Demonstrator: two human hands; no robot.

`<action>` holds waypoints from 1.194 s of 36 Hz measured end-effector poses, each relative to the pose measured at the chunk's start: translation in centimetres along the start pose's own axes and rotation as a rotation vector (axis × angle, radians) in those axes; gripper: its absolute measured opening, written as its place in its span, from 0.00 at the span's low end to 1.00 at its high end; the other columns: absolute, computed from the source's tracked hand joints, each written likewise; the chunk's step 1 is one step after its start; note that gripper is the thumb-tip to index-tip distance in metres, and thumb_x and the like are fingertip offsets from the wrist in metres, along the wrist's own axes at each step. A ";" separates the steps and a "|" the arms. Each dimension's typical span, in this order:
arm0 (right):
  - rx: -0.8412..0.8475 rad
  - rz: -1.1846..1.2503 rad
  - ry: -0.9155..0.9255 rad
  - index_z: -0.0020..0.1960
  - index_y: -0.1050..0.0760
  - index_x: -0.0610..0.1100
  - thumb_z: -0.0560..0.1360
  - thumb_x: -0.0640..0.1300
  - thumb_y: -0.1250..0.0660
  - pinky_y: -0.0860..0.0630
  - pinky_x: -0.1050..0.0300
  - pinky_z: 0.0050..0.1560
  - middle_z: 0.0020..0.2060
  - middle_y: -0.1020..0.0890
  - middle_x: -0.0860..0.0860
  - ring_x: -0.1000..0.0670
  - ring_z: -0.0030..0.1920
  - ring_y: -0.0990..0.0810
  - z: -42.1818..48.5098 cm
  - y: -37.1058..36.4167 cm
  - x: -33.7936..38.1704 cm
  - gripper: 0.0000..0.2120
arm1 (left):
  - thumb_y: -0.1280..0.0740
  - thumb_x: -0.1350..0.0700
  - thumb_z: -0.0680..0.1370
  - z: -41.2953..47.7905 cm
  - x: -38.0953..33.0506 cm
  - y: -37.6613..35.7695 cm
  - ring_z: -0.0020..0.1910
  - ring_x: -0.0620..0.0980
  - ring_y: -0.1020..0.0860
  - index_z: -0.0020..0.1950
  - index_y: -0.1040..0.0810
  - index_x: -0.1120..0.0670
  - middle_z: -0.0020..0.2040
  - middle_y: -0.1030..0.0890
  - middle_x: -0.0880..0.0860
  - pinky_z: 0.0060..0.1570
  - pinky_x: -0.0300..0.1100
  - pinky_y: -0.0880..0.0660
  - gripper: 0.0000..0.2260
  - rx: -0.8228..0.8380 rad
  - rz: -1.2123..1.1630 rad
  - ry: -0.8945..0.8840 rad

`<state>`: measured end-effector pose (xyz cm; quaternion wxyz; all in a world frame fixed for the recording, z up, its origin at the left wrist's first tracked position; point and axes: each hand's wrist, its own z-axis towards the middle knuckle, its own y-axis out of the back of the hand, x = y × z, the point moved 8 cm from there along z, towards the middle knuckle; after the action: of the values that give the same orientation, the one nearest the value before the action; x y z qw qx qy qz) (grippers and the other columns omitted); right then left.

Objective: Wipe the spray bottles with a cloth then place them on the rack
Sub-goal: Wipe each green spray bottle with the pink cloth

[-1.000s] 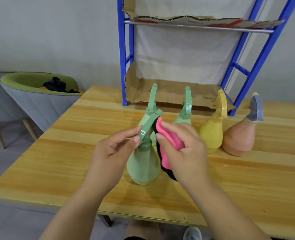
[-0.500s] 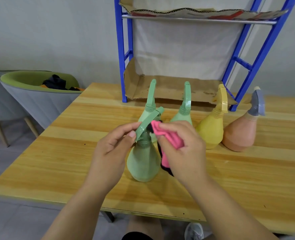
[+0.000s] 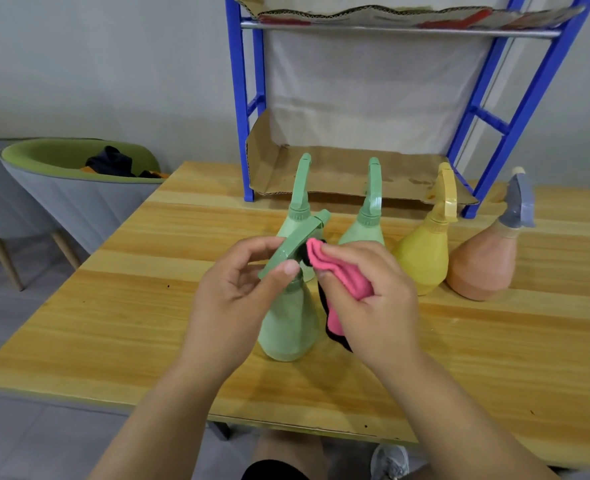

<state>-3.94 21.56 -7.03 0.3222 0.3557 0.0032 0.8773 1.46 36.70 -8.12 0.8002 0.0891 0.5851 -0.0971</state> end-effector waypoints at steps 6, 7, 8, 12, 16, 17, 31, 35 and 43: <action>-0.025 -0.052 0.052 0.52 0.18 0.41 0.71 0.34 0.27 0.24 0.62 0.46 0.44 0.19 0.47 0.54 0.45 0.20 0.8 0.0 0.3 0.10 | 0.31 0.57 0.74 0.3 -0.3 0.3 0.40 0.38 0.19 0.47 0.20 0.42 0.45 0.17 0.39 0.41 0.31 0.23 0.09 -0.099 0.086 -0.039; -0.021 -0.065 0.053 0.52 0.18 0.40 0.71 0.34 0.27 0.24 0.63 0.46 0.44 0.19 0.47 0.54 0.45 0.21 0.8 0.0 0.1 0.10 | 0.31 0.58 0.75 0.3 -0.3 0.4 0.41 0.38 0.19 0.48 0.20 0.42 0.44 0.17 0.39 0.42 0.32 0.23 0.09 -0.103 0.094 -0.042; -0.018 -0.079 0.039 0.52 0.18 0.41 0.71 0.34 0.27 0.24 0.64 0.46 0.44 0.19 0.47 0.55 0.45 0.21 0.6 0.0 -0.3 0.10 | 0.32 0.58 0.75 0.2 -0.3 0.5 0.42 0.38 0.19 0.48 0.20 0.43 0.44 0.17 0.39 0.44 0.33 0.23 0.09 -0.107 0.100 -0.044; 0.007 -0.100 -0.119 0.51 0.18 0.44 0.71 0.35 0.27 0.26 0.69 0.45 0.43 0.19 0.51 0.60 0.45 0.22 -0.1 0.3 -2.7 0.10 | 0.32 0.58 0.75 0.1 -0.2 0.8 0.45 0.38 0.19 0.49 0.20 0.43 0.46 0.16 0.38 0.45 0.33 0.23 0.09 -0.122 0.111 -0.059; 0.007 -0.068 -0.161 0.51 0.18 0.47 0.71 0.37 0.27 0.27 0.71 0.46 0.44 0.19 0.54 0.61 0.47 0.21 0.2 0.4 -2.2 0.10 | 0.32 0.59 0.75 0.0 -0.2 0.7 0.42 0.35 0.20 0.50 0.21 0.43 0.44 0.17 0.35 0.41 0.27 0.26 0.10 -0.127 0.127 -0.070; 0.002 -0.049 -0.157 0.52 0.18 0.47 0.72 0.38 0.27 0.27 0.71 0.47 0.45 0.19 0.54 0.61 0.48 0.21 0.4 0.4 -1.8 0.10 | 0.32 0.59 0.75 0.1 -0.1 0.7 0.42 0.35 0.20 0.50 0.21 0.44 0.44 0.17 0.35 0.41 0.27 0.26 0.10 -0.127 0.128 -0.071; 0.066 0.011 -0.392 0.48 0.20 0.58 0.71 0.37 0.27 0.27 0.72 0.49 0.46 0.18 0.60 0.63 0.50 0.21 -0.1 1.0 -3.5 0.16 | 0.33 0.59 0.76 0.4 0.1 0.8 0.46 0.36 0.19 0.49 0.21 0.41 0.45 0.17 0.35 0.46 0.31 0.24 0.12 -0.095 0.128 -0.087; 0.096 0.069 -0.372 0.47 0.21 0.61 0.71 0.38 0.27 0.26 0.70 0.49 0.45 0.17 0.61 0.63 0.50 0.20 0.9 0.9 -2.3 0.17 | 0.33 0.58 0.76 0.7 0.3 0.9 0.47 0.38 0.19 0.49 0.20 0.39 0.47 0.17 0.37 0.51 0.41 0.22 0.13 -0.077 0.142 -0.073; 0.195 0.134 -0.449 0.46 0.21 0.59 0.71 0.37 0.27 0.26 0.72 0.44 0.44 0.17 0.65 0.64 0.47 0.20 0.6 0.7 -2.4 0.16 | 0.34 0.58 0.77 1.0 0.7 1.3 0.50 0.41 0.19 0.48 0.20 0.32 0.49 0.17 0.39 0.54 0.47 0.23 0.17 -0.067 0.124 -0.066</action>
<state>-2.69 19.52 -7.88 0.2201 0.5702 -0.0075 0.7914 2.94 37.66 -8.48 0.8260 0.0952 0.5547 -0.0304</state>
